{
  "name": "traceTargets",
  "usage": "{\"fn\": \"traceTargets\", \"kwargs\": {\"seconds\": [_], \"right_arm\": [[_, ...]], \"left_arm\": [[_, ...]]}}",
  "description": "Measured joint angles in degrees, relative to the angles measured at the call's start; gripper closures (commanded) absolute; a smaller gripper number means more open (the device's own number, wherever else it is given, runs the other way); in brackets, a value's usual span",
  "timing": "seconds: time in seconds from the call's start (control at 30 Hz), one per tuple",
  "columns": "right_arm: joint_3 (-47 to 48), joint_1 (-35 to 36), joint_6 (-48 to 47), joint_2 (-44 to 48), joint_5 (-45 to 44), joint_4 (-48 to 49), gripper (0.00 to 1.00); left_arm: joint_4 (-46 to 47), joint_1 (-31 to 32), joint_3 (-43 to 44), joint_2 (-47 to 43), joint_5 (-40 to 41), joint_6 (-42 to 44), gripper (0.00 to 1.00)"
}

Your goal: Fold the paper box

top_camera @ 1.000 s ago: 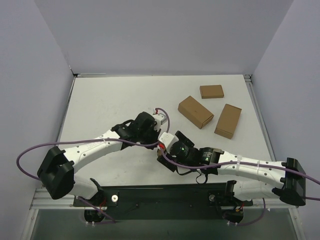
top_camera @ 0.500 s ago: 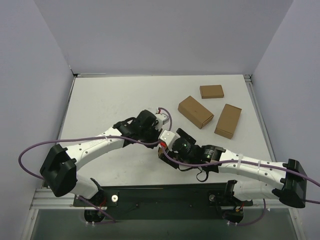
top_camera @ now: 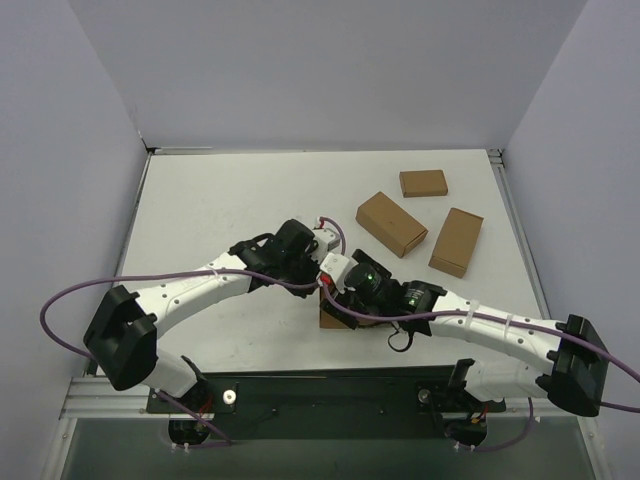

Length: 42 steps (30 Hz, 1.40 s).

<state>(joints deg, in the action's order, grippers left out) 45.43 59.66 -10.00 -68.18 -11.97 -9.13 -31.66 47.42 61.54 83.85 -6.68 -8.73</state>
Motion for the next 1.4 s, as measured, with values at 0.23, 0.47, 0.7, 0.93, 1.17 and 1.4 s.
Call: {"fn": "traceTargets", "kwargs": {"seconds": [0.23, 0.47, 0.7, 0.93, 1.17, 1.4], "right_arm": [[4.79, 0.74, -0.13, -0.37, 0.74, -5.60, 0.00], [7.50, 0.76, -0.15, 0.94, 2.47, -7.45, 0.00], [5.25, -1.18, -0.15, -0.83, 4.98, -7.56, 0.00], [2.49, -1.55, -0.11, -2.01, 7.13, -4.33, 0.00], [0.48, -1.55, 0.04, -3.52, 7.39, -0.20, 0.00], [0.39, -1.49, 0.50, -4.46, 8.76, 1.22, 0.04]], "left_arm": [[-0.33, -0.31, 0.35, 0.24, -0.15, 1.36, 1.00], [-0.31, -0.76, 0.72, 0.20, -1.81, 3.41, 1.00], [-0.35, -1.57, 0.74, 0.20, -3.32, 5.86, 1.00], [-0.46, -2.19, 0.74, 0.20, -4.11, 6.97, 1.00], [-0.46, -2.36, 0.72, 0.15, -4.94, 8.11, 1.00], [-0.44, -2.54, 0.57, -0.72, -5.14, 9.09, 1.00]]}}
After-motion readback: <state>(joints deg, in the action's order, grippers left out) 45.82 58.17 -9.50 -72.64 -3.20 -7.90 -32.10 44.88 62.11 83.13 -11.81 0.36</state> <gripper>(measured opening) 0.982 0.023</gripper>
